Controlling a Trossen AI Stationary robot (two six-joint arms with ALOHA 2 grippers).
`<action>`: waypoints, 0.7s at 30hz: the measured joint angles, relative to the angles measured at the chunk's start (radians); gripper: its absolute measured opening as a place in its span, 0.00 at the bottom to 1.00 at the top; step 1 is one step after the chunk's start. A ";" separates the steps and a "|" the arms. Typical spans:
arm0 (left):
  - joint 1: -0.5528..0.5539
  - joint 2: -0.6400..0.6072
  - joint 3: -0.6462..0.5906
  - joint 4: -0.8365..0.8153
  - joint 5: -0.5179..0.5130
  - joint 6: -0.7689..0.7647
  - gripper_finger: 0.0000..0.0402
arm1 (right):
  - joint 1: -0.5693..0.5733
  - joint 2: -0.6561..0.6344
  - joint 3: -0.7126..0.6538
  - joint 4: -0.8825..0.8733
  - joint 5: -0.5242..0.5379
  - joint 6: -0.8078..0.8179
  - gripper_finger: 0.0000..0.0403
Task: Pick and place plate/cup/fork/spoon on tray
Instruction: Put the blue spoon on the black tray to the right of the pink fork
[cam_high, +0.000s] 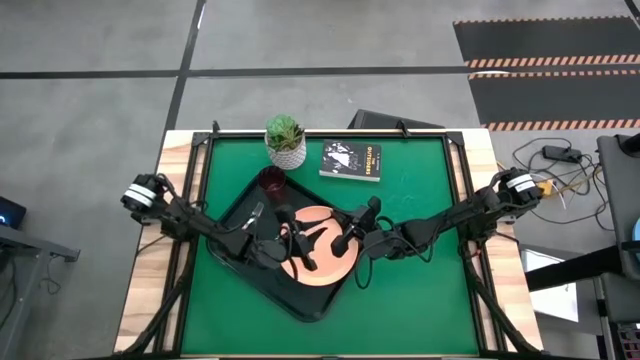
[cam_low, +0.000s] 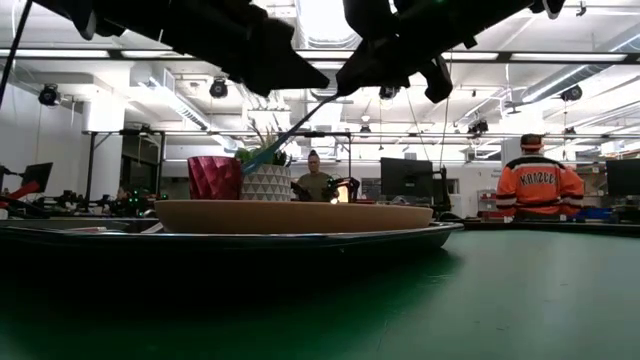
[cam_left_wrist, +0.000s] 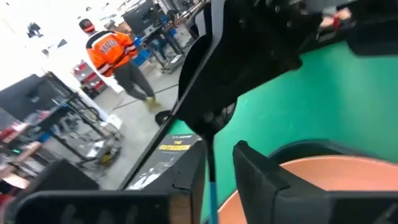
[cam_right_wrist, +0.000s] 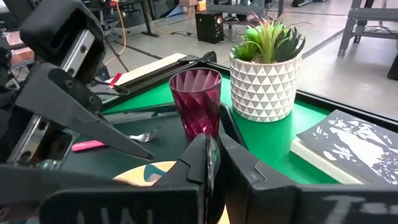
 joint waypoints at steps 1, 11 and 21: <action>0.005 0.000 -0.001 0.001 0.007 -0.018 0.18 | 0.000 0.000 0.000 0.001 0.001 0.000 0.03; 0.057 0.013 -0.014 -0.023 0.026 -0.039 0.33 | 0.000 0.000 -0.001 0.001 0.004 0.000 0.03; 0.079 0.050 0.007 -0.013 0.047 -0.040 0.27 | 0.000 0.000 -0.001 0.001 0.002 0.015 0.03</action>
